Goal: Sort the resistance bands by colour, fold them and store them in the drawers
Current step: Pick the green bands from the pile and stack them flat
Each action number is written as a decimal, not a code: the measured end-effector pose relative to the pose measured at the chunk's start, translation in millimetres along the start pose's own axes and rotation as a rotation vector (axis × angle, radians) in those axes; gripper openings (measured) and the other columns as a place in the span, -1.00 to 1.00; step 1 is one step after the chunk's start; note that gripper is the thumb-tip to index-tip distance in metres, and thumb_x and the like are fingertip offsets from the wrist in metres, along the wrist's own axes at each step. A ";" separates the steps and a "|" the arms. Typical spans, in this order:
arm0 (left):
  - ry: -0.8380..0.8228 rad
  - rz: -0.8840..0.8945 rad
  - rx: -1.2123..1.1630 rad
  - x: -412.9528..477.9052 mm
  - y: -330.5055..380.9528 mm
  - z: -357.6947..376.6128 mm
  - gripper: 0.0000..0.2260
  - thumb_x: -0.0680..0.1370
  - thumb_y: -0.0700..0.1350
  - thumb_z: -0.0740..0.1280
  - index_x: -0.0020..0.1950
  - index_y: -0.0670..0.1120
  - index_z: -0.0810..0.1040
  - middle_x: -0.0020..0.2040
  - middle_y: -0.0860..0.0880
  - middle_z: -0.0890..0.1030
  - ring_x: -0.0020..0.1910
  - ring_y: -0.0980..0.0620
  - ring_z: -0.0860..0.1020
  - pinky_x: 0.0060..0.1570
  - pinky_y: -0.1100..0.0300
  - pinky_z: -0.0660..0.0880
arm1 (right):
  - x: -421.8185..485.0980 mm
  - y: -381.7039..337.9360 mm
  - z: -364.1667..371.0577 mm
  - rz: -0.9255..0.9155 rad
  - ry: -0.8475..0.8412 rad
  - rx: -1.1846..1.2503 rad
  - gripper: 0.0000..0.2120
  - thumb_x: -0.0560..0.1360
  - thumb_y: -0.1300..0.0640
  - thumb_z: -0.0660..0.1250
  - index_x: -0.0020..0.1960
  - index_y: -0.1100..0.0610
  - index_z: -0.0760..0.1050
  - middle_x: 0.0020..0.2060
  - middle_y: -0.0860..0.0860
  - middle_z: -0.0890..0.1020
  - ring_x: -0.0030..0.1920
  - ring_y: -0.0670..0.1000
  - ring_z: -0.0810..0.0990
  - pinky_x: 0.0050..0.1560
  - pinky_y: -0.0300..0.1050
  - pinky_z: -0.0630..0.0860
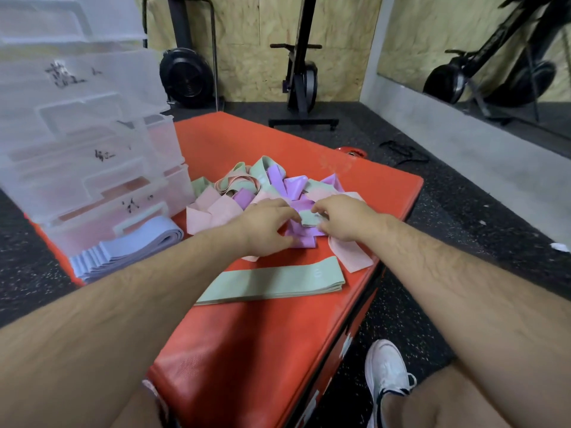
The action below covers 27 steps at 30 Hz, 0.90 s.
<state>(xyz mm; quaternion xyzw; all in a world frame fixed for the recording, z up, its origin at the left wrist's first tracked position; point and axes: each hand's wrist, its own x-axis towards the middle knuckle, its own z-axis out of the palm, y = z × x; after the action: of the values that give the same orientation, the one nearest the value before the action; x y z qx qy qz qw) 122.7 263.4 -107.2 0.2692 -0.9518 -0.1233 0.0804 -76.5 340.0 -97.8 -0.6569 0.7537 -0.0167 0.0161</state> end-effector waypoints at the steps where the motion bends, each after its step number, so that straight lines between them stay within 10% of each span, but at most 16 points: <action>1: 0.002 -0.009 -0.003 4.7 0.1 2.0 -0.58 0.44 0.19 0.37 0.26 0.09 0.56 0.17 0.05 0.54 0.23 -0.02 0.46 0.23 0.09 0.39 | 4.2 0.0 0.9 -0.008 -0.008 -0.039 -0.61 0.51 -0.01 0.39 0.32 -0.02 0.53 0.12 0.00 0.63 0.17 0.09 0.57 0.01 -0.11 0.40; 14: 0.186 -0.145 -0.230 20.5 2.8 -5.6 -0.82 0.53 -0.01 0.38 0.09 -0.02 0.63 0.06 -0.01 0.52 0.07 0.03 0.53 0.11 0.15 0.46 | 6.9 15.5 -17.7 0.209 0.212 0.647 -0.95 0.47 0.14 0.47 -0.14 0.06 0.71 -0.36 -0.19 0.61 -0.31 -0.16 0.52 -0.17 -0.16 0.47; 17: 0.260 -0.266 -0.445 18.1 20.1 -20.4 -0.62 0.60 0.17 0.26 -0.19 -0.12 0.55 -0.20 0.03 0.54 -0.28 0.10 0.50 -0.24 0.10 0.44 | 0.8 4.4 -26.1 0.208 0.377 0.808 -0.94 0.49 0.10 0.47 -0.17 0.01 0.69 -0.33 -0.14 0.66 -0.33 -0.18 0.55 -0.23 -0.22 0.44; 21: 0.322 -0.396 -1.119 16.9 33.7 -42.5 -0.50 0.55 0.26 0.31 0.05 -0.20 0.62 -0.02 -0.13 0.68 -0.17 0.00 0.68 -0.05 0.03 0.66 | -8.3 -32.9 -30.9 -0.035 0.478 0.760 -0.91 0.50 0.09 0.45 -0.10 0.06 0.72 -0.25 -0.05 0.70 -0.19 -0.08 0.64 -0.14 -0.10 0.52; 27: 0.439 -0.430 -0.700 0.6 5.2 -43.2 -0.90 0.44 -0.11 0.35 -0.15 0.09 0.62 -0.25 0.09 0.65 0.01 -0.12 0.66 0.11 -0.16 0.57 | -3.5 -57.7 -25.2 -0.136 0.420 0.766 -0.85 0.45 0.26 0.34 -0.08 0.07 0.63 -0.01 -0.01 0.61 -0.11 -0.03 0.63 -0.08 -0.20 0.50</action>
<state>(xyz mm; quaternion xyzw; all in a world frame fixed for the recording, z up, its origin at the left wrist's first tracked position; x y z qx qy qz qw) 129.1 259.1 -64.3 0.4368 -0.7361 -0.3910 0.3384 -20.1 335.7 -69.9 -0.6338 0.6352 -0.4289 0.1039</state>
